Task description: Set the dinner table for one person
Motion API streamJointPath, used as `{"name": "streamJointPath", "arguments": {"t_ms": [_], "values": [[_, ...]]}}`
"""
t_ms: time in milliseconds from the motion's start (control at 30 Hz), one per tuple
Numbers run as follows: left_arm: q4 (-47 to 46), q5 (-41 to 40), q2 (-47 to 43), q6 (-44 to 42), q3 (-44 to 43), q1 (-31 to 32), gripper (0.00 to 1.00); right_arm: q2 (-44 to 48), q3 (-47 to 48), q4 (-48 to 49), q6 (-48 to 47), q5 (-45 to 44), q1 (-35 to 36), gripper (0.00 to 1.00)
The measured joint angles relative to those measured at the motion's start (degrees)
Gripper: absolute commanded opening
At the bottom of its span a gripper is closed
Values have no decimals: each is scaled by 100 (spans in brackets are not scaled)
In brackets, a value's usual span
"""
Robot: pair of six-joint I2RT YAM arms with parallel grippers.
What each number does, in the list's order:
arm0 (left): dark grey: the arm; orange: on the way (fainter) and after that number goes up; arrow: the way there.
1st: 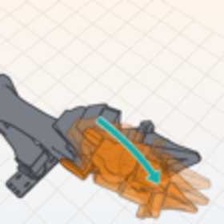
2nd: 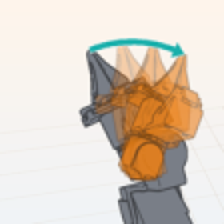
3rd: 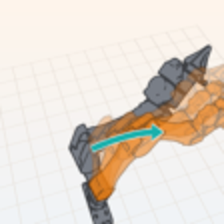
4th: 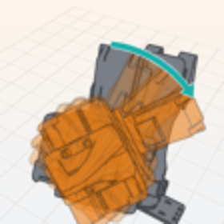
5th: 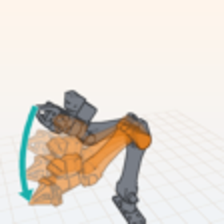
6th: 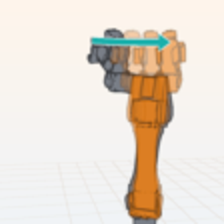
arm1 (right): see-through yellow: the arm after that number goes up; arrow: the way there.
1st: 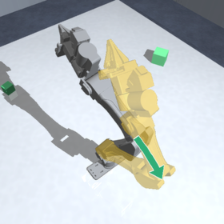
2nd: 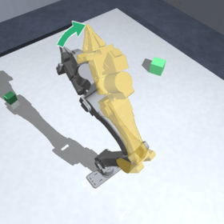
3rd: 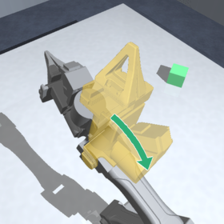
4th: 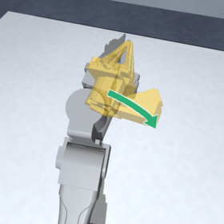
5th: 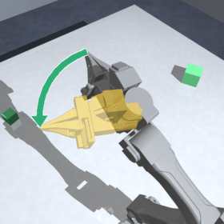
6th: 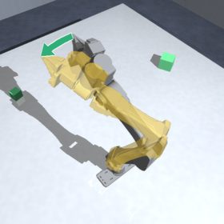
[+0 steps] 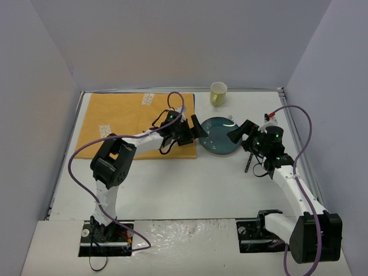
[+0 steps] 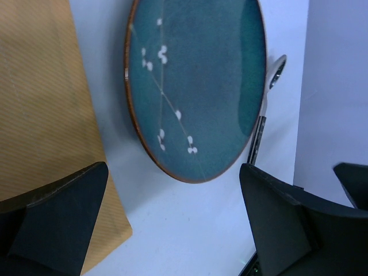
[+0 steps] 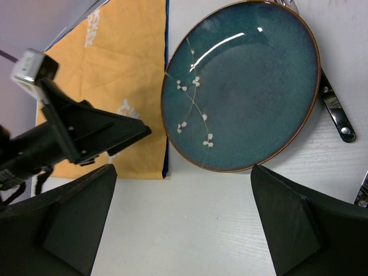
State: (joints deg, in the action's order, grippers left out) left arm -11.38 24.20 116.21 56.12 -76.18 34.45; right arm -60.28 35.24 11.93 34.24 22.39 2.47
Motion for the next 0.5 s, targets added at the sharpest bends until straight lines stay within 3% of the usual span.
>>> {"name": "streamJointPath", "arguments": {"t_ms": [500], "values": [[-198,-13,699,575,-583,239,85,114,0,-216,-118,-7,-21,100]]}}
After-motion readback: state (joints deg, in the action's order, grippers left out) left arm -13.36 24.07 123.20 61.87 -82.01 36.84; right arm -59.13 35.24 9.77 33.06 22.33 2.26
